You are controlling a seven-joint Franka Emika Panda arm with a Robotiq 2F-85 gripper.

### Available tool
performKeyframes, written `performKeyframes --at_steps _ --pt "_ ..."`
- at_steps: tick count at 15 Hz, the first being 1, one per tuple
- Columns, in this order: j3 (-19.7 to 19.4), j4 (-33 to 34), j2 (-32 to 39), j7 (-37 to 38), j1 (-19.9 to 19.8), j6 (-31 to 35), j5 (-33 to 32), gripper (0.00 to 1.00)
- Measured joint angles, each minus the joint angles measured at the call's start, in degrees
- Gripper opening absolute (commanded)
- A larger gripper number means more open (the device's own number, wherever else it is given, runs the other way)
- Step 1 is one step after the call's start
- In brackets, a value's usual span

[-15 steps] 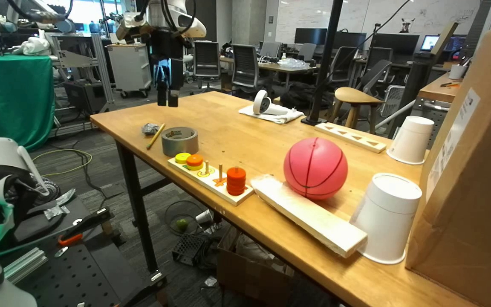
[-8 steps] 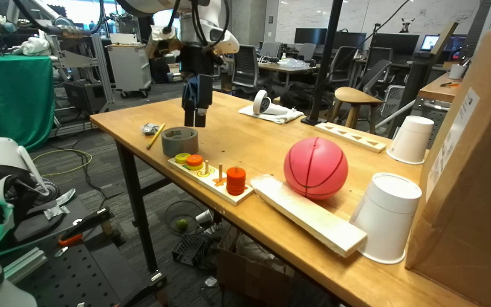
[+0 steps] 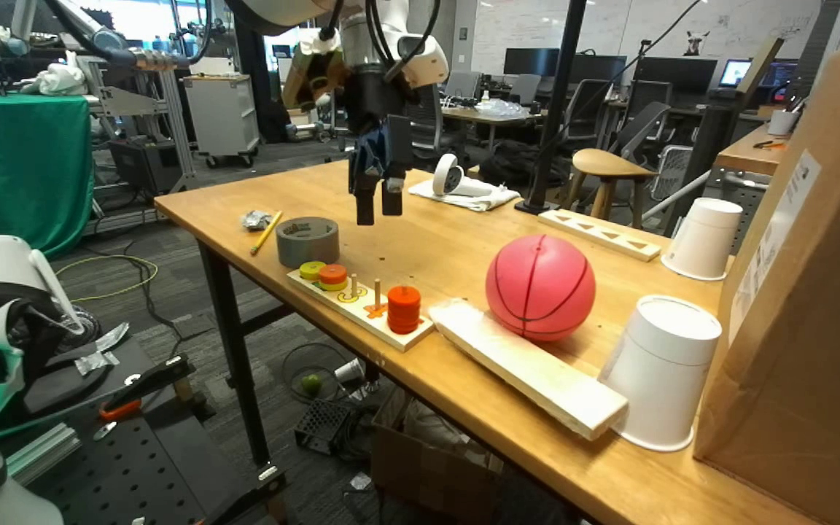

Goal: Move the ball to the right

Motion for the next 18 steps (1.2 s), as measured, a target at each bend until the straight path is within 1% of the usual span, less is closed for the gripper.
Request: performKeyframes --at_steps 2,5,8,10,15,18 --pt "-0.76 -0.05 1.46 -0.06 -0.41 0.06 0.0 1.0" --pt "-3.25 -0.11 3.22 -0.59 -2.01 0.26 -0.09 1.0" --pt "-6.0 -0.17 3.66 -1.82 -4.12 1.41 -0.17 1.0" --pt "-7.17 -0.23 3.62 -2.92 -5.18 2.59 0.25 1.0" --pt "-7.2 -0.47 3.6 -3.17 -5.22 3.01 0.16 1.0" --pt "-6.49 -2.56 3.59 -2.94 -4.15 2.98 -1.33 1.0"
